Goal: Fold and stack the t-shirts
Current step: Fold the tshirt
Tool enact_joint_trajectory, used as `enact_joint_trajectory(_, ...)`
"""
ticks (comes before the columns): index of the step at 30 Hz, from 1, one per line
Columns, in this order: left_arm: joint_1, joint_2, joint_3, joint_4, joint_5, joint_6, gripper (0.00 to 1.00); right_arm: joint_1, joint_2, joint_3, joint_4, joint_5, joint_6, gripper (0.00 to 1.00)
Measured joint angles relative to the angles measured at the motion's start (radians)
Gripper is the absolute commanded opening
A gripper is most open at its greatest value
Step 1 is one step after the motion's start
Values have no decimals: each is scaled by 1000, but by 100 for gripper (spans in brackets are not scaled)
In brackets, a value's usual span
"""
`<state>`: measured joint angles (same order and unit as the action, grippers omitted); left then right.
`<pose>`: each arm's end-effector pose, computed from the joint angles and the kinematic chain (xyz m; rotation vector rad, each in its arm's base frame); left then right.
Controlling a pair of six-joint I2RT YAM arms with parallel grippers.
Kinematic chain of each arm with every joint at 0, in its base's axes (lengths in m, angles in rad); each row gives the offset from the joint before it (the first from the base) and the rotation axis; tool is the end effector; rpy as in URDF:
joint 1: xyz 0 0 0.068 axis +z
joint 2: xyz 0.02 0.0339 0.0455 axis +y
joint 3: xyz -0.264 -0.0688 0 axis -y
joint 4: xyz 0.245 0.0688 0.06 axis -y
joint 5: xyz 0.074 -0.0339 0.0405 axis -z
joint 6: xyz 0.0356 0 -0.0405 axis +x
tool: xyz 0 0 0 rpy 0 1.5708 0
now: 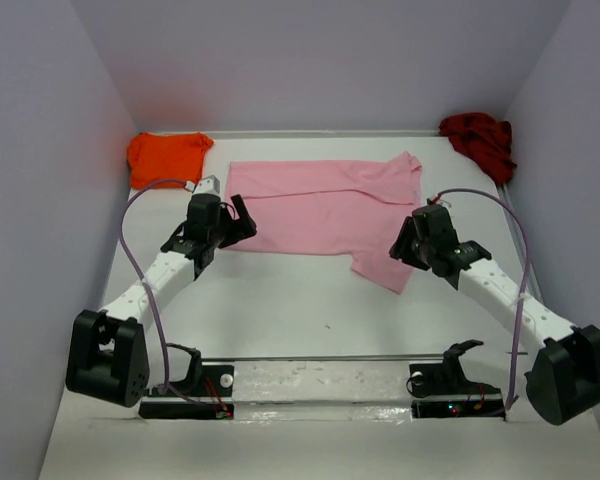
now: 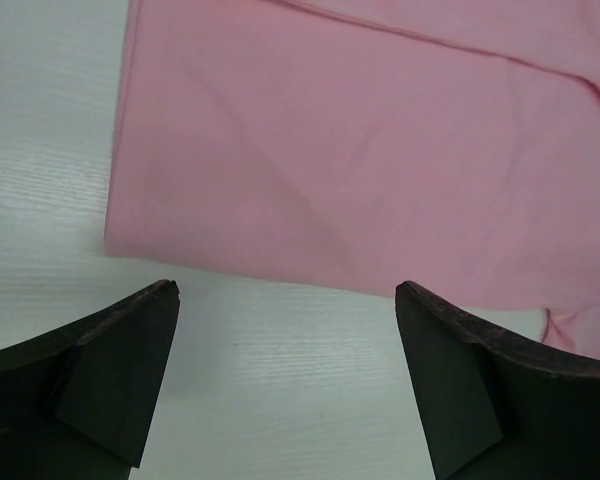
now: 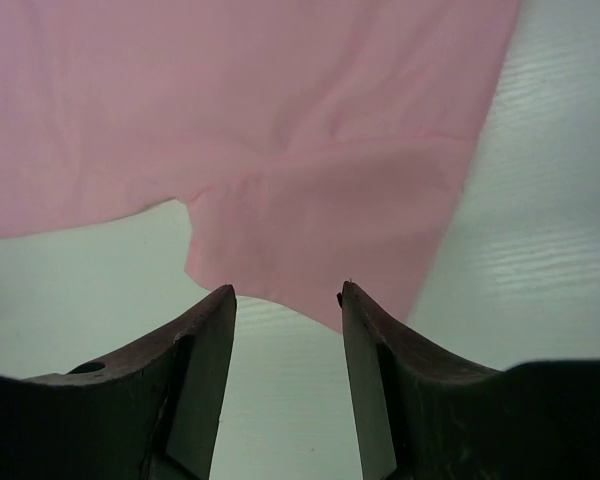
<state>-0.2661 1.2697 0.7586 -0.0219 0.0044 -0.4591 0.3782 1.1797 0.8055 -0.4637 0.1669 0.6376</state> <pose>0.2693 -0.0736 0.2424 -0.2030 2.1249 -0.4368 0.2274 0.0840 0.2428 0.3884 2.3798 0.2737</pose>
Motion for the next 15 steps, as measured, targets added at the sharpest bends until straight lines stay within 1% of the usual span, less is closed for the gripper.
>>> enact_joint_trajectory(2,-10,-56,-40,29,-18,-23,99,10,-89,-71,-1,35,34,50)
enact_joint_trajectory(4,-21,-101,-66,64,-44,-40,99,16,-143,-120,0,66,67,49)
enact_joint_trajectory(7,-36,-97,-81,104,-81,-56,99,26,-147,-154,0,89,95,48)
enact_joint_trajectory(12,-80,-24,-88,130,-129,-73,99,93,-17,-160,2,120,139,47)
enact_joint_trajectory(15,-100,13,-87,135,-150,-73,99,136,98,-160,7,124,172,47)
